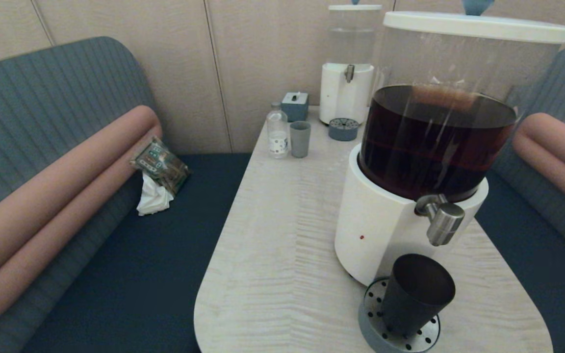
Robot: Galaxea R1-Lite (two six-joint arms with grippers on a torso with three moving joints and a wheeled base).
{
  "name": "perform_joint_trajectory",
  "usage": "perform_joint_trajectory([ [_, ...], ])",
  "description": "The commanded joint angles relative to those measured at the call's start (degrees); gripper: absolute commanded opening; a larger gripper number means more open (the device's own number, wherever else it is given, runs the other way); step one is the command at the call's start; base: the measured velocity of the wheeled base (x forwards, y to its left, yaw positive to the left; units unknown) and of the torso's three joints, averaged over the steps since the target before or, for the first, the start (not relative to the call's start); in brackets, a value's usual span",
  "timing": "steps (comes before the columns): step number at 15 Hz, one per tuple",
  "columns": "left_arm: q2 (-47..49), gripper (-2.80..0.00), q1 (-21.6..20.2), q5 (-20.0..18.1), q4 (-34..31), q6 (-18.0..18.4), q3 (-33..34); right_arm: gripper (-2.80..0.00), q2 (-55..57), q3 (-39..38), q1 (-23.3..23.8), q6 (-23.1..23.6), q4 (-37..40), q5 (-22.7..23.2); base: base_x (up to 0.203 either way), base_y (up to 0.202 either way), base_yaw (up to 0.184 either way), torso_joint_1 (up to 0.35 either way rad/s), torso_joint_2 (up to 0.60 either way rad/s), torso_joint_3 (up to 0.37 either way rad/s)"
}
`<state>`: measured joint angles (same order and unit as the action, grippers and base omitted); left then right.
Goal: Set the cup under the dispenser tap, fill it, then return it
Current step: Turn on the faucet
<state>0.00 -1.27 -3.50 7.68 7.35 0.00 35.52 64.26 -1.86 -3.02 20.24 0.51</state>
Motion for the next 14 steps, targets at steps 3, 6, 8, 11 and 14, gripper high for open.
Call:
perform_joint_trajectory([
  [3, 0.1, -2.80, -0.1, 0.0, 0.1, 0.0, 2.3, -2.80, 24.1, 15.7, -2.6, -0.5, 5.3, 2.9, 0.000, 0.000, 0.000, 0.000, 0.00, 0.000],
  [6, 0.1, -2.80, -0.1, 0.0, 0.1, 0.0, 2.3, -2.80, 34.7, 25.9, -3.5, -3.0, 14.8, 4.2, 0.000, 0.000, 0.000, 0.000, 0.00, 0.000],
  [8, 0.1, -2.80, -0.1, 0.0, 0.1, 0.0, 2.3, -2.80, 37.8, 28.4, -4.0, -4.5, 19.5, 6.4, 0.000, 0.000, 0.000, 0.000, 0.00, 0.000],
  [11, 0.1, -2.80, -0.1, 0.0, 0.1, 0.0, 2.3, -2.80, 39.4, 28.3, -5.1, -4.5, 23.2, 8.5, 0.000, 0.000, 0.000, 0.000, 0.00, 0.000],
  [14, 0.1, -2.80, -0.1, 0.0, 0.1, 0.0, 2.3, -2.80, 38.3, 27.6, -7.9, -4.6, 25.7, 11.0, 0.000, 0.000, 0.000, 0.000, 0.00, 0.000],
])
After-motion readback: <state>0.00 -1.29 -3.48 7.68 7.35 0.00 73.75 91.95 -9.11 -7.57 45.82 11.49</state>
